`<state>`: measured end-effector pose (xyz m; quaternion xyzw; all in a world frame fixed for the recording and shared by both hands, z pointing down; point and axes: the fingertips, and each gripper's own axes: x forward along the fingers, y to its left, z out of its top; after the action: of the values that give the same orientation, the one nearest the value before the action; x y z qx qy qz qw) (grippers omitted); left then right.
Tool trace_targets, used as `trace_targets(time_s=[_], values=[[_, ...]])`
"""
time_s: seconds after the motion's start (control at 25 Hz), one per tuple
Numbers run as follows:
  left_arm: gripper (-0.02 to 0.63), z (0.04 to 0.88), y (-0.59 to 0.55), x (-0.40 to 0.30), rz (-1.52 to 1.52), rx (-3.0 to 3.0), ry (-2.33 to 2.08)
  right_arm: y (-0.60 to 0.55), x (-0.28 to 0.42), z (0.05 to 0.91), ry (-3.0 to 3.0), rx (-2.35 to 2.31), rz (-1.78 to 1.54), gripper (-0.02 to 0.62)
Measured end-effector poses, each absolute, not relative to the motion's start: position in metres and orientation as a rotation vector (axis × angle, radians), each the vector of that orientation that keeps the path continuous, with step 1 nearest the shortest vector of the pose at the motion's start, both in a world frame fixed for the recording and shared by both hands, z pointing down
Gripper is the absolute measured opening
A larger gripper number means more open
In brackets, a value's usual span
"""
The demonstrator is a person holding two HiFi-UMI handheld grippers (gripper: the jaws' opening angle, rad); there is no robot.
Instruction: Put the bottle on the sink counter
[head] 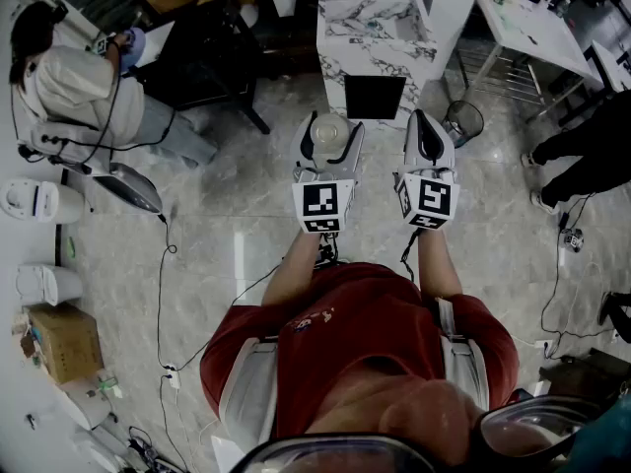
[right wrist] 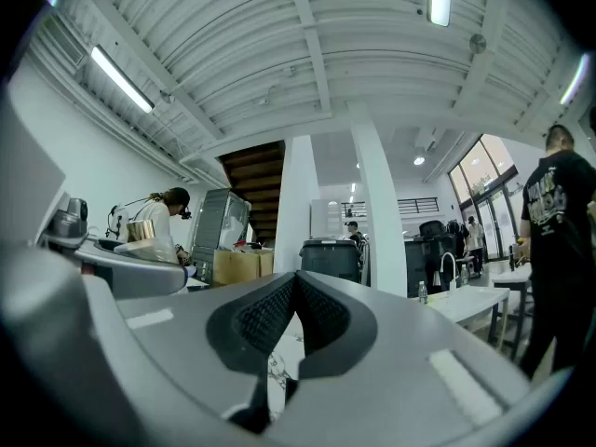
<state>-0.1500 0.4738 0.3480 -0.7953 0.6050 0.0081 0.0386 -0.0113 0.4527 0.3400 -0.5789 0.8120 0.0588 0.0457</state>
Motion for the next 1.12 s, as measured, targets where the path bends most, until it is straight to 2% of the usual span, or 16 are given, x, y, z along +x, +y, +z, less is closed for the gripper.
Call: trace_targets(time_s=[0.56,1.12], values=[[0.336,0.349,0.550,-0.123,0.068,-2.426,1.911,0.539,0.028,0.335,2.477,-1.773,0.176,0.002],[0.336,0.347,0.555,-0.180,0.100,-2.450,1.850,0.547,-0.028,0.343,2.430,-1.808,0.163,0.002]])
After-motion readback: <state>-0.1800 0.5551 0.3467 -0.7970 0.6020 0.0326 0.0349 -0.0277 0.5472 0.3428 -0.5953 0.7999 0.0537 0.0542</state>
